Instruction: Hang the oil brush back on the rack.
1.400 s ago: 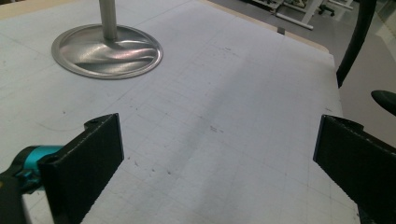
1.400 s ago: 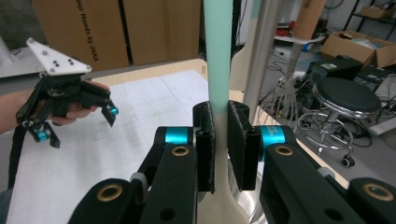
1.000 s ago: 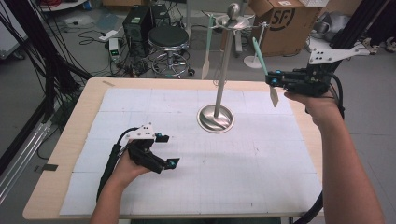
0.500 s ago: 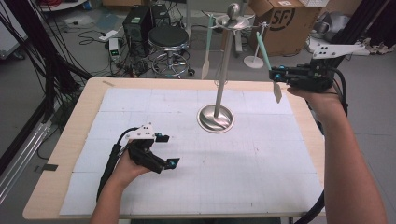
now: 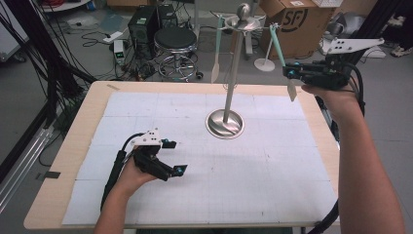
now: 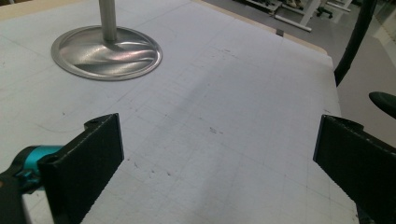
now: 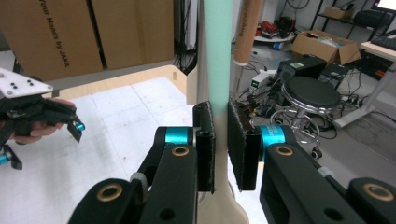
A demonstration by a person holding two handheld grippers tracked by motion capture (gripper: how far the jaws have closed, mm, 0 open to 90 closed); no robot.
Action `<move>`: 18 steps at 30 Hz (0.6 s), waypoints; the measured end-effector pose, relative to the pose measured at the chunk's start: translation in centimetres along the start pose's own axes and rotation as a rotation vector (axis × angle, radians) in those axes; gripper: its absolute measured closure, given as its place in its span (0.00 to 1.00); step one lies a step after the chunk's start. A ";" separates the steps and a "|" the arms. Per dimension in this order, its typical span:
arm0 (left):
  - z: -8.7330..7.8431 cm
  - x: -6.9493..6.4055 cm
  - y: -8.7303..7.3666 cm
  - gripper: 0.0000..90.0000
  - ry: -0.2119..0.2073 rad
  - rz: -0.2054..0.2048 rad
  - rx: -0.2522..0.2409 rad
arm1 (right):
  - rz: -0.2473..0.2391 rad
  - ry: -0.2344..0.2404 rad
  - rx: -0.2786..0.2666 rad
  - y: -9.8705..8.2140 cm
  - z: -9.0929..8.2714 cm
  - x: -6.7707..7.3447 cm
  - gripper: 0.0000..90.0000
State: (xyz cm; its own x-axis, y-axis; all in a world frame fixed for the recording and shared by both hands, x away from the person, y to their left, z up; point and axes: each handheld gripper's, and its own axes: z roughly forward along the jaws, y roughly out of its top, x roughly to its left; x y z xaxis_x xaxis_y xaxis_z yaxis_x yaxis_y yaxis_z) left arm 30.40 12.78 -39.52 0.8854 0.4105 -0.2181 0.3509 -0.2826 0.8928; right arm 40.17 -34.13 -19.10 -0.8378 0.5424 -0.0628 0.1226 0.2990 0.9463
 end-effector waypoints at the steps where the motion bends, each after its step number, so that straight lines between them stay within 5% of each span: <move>1: 0.0 0.0 0.0 0.02 0.000 0.000 0.000 | 0.015 -0.001 0.002 0.0 0.0 0.0 0.91; 18: 0.0 0.0 0.0 0.02 0.004 0.000 0.000 | 0.011 0.010 0.023 0.1 1.1 -0.2 0.91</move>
State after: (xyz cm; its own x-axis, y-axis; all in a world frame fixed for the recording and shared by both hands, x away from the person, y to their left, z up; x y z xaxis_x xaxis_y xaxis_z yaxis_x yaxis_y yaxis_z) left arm 30.41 12.84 -39.50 0.8840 0.4140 -0.2169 0.3512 -0.2820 0.8928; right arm 40.92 -33.36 -19.29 -0.8417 0.5378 -0.0489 0.1439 0.3107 0.9396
